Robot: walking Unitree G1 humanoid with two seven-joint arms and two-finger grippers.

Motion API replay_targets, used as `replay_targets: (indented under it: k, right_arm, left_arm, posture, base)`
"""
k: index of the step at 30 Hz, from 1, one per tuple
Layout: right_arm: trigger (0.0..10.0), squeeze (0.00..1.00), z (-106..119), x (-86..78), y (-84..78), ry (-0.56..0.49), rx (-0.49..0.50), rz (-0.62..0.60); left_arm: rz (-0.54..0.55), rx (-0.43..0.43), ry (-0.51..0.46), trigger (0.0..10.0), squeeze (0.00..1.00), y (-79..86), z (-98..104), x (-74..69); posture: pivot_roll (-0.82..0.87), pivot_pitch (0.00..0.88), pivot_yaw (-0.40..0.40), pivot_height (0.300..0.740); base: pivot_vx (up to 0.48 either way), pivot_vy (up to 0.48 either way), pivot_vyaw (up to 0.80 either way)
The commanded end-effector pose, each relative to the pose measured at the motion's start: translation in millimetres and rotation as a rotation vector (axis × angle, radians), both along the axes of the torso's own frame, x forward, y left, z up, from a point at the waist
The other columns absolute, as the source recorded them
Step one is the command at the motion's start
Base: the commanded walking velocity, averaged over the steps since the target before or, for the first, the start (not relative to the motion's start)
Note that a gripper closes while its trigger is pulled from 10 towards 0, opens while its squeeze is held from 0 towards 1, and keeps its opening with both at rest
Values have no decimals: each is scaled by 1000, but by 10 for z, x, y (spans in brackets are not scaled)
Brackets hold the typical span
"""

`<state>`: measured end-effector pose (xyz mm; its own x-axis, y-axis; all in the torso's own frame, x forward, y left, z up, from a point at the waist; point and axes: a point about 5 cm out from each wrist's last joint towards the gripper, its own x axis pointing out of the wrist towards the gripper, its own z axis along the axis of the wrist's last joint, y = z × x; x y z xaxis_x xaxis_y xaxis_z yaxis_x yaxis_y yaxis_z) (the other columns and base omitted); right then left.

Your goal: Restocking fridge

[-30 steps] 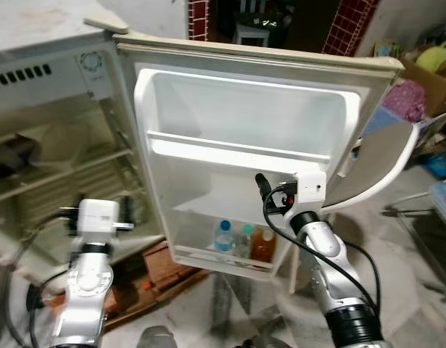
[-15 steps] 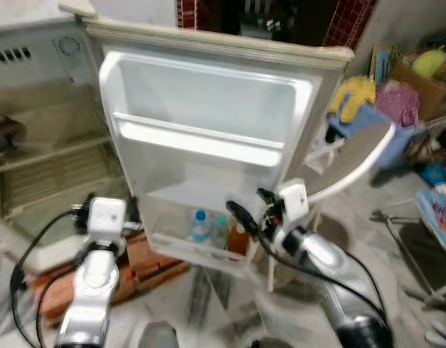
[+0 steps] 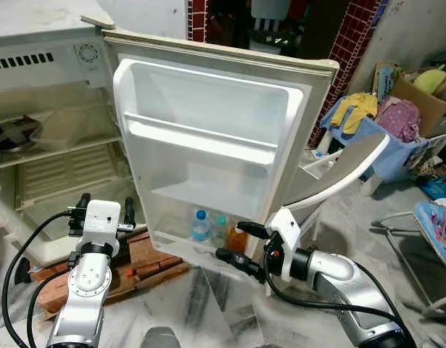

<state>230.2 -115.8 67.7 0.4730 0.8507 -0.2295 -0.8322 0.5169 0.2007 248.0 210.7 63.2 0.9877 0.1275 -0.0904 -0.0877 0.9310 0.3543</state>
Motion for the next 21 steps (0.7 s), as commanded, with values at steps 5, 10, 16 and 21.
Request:
replay_targets:
  k: [5,10,16,21]
  right_arm:
    - [10000,0,63,39,2,-21,16,32]
    - [10000,0,61,35,2,-18,31,37]
    - [10000,0,20,-79,-22,42,27,116]
    - [10000,0,-27,-21,-83,22,-22,77]
  left_arm:
    - [5,14,19,10000,0,20,-25,-4]
    - [2,15,23,10000,0,12,-33,-10]
    - [2,14,24,10000,0,13,-33,-18]
    - [5,20,29,10000,0,16,-36,-22]
  posture:
    - [142,0,-34,740]
    - [141,0,-32,740]
    - [147,0,-35,740]
    - [150,0,-37,740]
  base:
    - [0,-480,763]
    - [0,-480,756]
    - [0,-480,596]
    - [0,-480,0]
